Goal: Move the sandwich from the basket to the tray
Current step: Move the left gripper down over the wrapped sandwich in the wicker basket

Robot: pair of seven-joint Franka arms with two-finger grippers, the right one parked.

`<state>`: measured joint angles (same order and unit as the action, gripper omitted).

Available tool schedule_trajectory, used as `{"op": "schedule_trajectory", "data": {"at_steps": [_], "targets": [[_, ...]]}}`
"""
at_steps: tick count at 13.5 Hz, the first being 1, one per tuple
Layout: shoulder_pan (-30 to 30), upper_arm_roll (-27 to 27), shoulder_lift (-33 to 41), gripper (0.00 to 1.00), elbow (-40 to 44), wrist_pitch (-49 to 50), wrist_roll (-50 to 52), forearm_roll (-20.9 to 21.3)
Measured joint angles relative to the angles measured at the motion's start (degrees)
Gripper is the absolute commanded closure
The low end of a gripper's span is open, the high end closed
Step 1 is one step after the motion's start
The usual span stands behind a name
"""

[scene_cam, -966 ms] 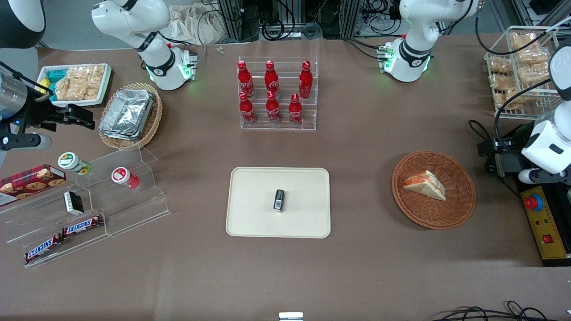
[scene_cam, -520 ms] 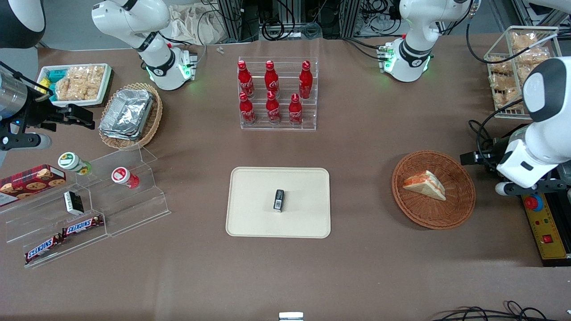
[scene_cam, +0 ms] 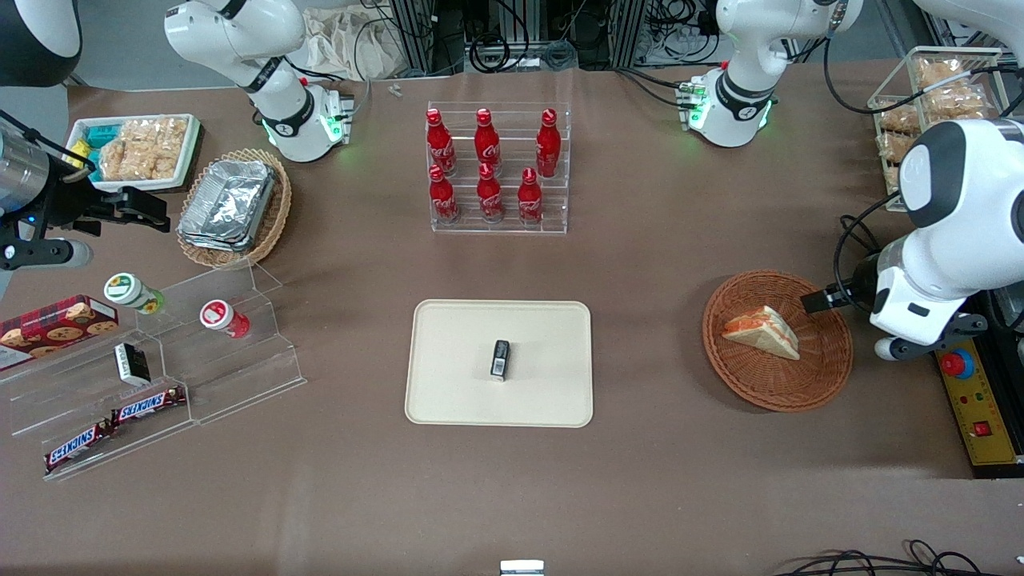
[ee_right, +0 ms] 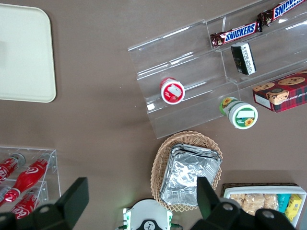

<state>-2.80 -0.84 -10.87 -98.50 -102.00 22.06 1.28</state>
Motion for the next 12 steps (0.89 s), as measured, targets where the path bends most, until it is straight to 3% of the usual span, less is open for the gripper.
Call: {"op": "schedule_trajectory", "data": {"at_steps": [4,12], "targets": [[0.01,0.01,-0.34,0.01,-3.25,-0.54,1.63,-1.35],[0.19,0.18,-2.07,0.04,-12.04,-17.34,27.79,-2.3]]}}
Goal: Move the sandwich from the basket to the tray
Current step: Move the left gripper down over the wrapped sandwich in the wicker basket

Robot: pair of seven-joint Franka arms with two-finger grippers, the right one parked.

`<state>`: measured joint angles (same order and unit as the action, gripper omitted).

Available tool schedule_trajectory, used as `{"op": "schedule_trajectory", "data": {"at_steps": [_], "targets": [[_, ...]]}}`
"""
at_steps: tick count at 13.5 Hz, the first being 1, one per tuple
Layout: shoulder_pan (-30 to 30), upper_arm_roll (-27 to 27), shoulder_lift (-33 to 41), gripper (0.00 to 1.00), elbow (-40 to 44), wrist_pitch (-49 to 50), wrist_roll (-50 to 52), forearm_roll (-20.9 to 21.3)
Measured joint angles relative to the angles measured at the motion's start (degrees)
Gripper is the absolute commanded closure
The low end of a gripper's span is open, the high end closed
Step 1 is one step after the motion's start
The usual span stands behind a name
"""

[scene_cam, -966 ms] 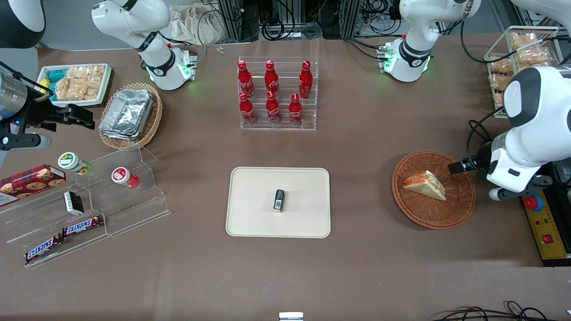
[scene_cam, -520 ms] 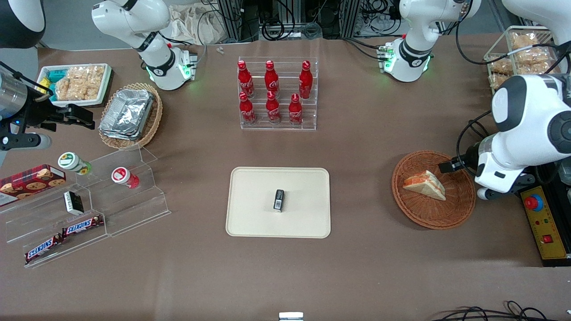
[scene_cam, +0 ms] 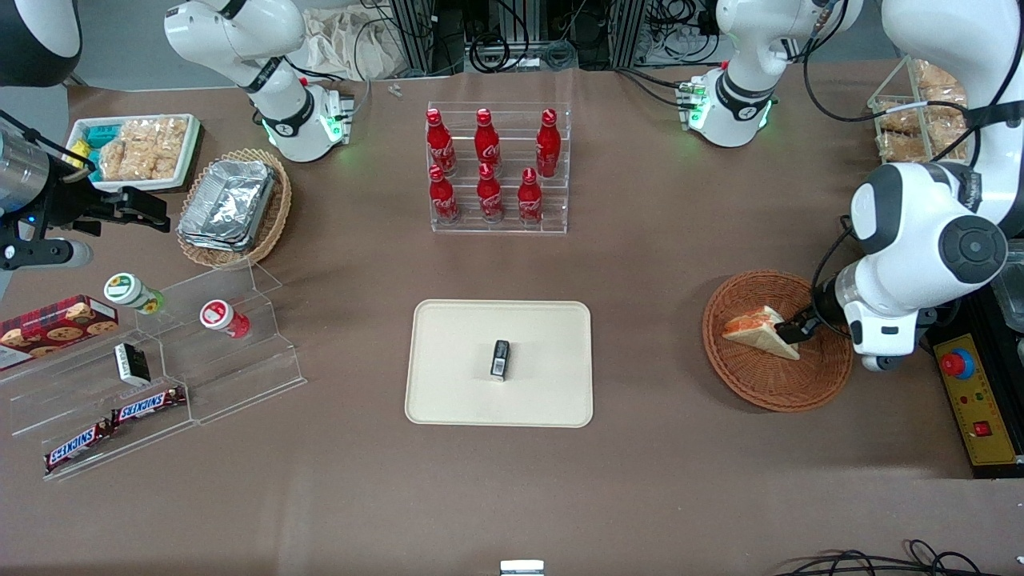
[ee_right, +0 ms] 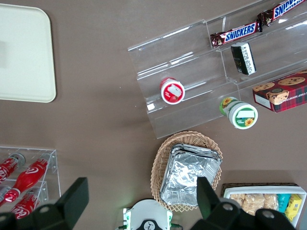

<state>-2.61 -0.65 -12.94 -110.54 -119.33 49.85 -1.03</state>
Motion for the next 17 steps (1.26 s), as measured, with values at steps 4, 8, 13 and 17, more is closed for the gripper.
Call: {"op": "schedule_trajectory", "data": {"at_steps": [4,8,13,17], "targets": [[0.1,0.27,-0.36,0.08,-4.83,-7.03,11.46,-0.14],[0.17,0.59,-0.59,0.08,-8.19,-9.46,15.2,-0.15],[0.18,0.66,-1.84,0.09,-10.28,-13.36,17.87,-0.18],[0.18,0.68,-2.4,0.09,-10.37,-15.05,18.86,-0.21]]}}
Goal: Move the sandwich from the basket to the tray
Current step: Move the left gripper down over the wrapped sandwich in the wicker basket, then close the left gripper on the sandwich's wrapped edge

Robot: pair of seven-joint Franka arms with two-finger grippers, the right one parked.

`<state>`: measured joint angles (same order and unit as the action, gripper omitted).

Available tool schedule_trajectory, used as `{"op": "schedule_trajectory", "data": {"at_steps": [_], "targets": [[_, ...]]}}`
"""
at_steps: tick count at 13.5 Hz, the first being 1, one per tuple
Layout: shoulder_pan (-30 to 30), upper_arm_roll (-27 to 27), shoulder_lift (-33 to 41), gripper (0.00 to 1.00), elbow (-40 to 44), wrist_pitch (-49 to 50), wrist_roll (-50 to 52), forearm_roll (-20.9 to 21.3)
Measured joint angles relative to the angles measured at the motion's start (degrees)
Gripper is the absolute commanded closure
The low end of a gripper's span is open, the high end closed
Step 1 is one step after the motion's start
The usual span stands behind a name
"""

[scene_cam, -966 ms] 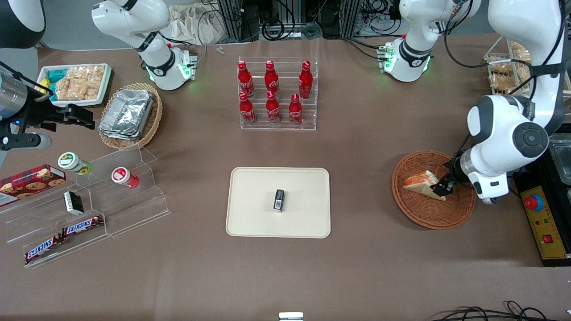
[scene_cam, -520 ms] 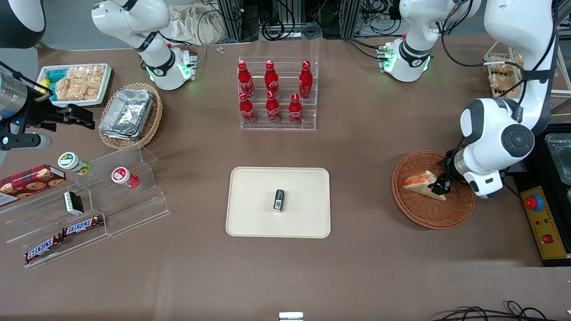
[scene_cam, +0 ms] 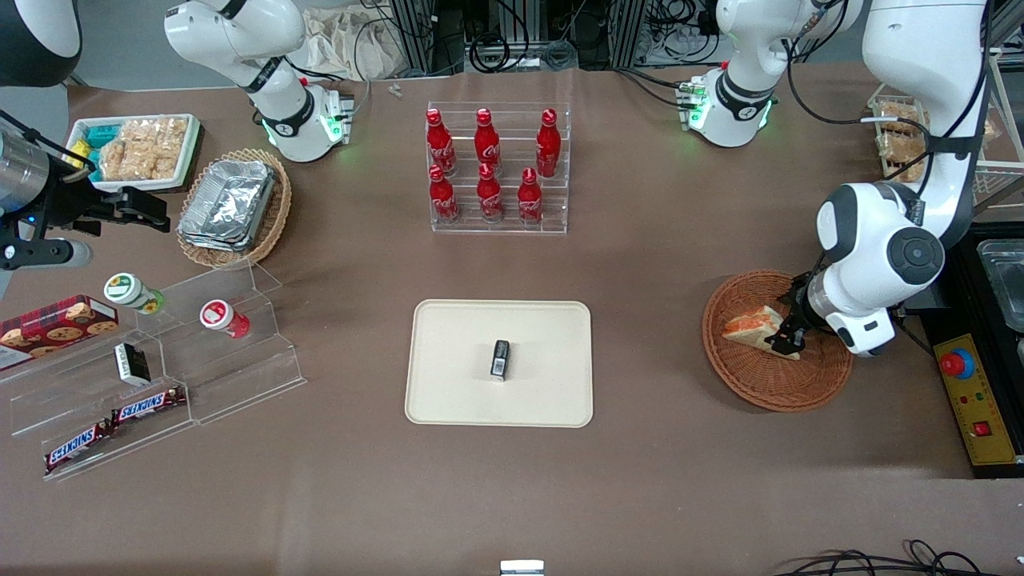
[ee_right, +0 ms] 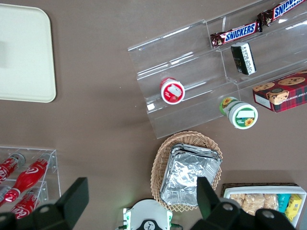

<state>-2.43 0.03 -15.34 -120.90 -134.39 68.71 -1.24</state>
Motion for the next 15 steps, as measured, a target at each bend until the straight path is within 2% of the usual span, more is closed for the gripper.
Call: {"op": "schedule_trajectory", "data": {"at_steps": [4,9,13,15], "targets": [[0.01,0.02,-0.32,0.1,-1.55,-1.53,0.35,-0.02],[0.02,0.04,-0.89,0.18,-2.53,-2.69,0.6,-0.12],[0.04,0.06,-1.23,0.51,-2.53,-3.0,1.54,-0.19],[0.04,0.06,-1.17,0.74,-2.51,-3.02,1.73,-0.19]]}}
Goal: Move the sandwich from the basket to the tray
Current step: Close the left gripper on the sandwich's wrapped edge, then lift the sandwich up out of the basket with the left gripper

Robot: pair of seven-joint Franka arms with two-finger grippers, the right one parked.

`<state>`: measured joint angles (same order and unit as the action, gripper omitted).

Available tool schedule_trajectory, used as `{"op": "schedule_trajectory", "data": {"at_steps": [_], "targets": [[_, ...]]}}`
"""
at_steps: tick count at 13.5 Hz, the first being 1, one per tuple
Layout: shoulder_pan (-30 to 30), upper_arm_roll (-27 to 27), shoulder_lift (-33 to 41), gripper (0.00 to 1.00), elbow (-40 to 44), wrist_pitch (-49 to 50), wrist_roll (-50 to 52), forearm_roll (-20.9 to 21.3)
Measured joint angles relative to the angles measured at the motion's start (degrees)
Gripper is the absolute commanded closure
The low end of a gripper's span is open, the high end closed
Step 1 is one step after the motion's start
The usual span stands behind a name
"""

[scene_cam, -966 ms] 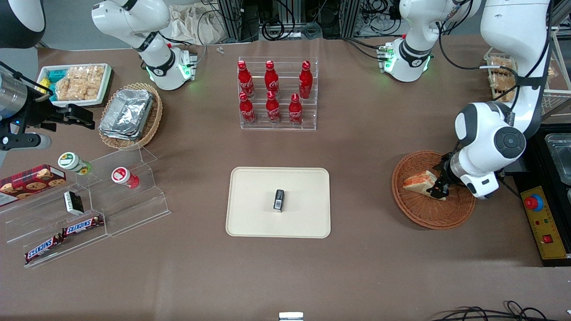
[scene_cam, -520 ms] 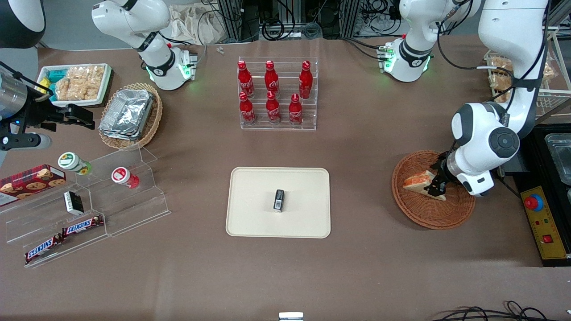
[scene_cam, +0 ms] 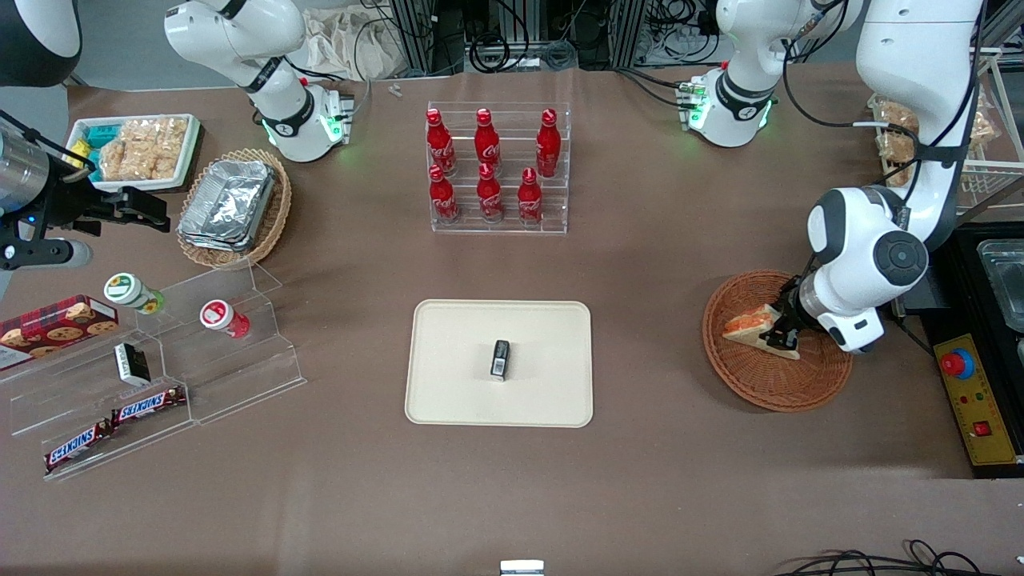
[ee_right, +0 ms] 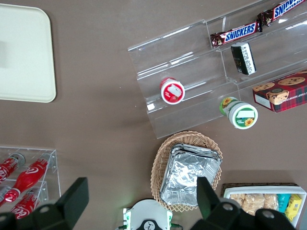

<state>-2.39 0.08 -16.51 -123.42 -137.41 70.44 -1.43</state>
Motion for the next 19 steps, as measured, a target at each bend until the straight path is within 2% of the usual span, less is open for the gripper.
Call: {"op": "schedule_trajectory", "data": {"at_steps": [3,4,8,14,19], "targets": [[-0.01,0.0,1.09,0.97,0.09,0.16,0.02,0.0],[-0.02,-0.02,1.76,1.0,0.19,0.46,0.07,0.01],[-0.46,-1.05,4.99,1.0,4.04,9.69,0.76,1.3],[-1.26,-5.2,4.41,1.0,20.99,31.41,-1.88,2.95],[-1.45,-11.66,4.26,1.0,28.21,39.15,-12.49,2.69]]}}
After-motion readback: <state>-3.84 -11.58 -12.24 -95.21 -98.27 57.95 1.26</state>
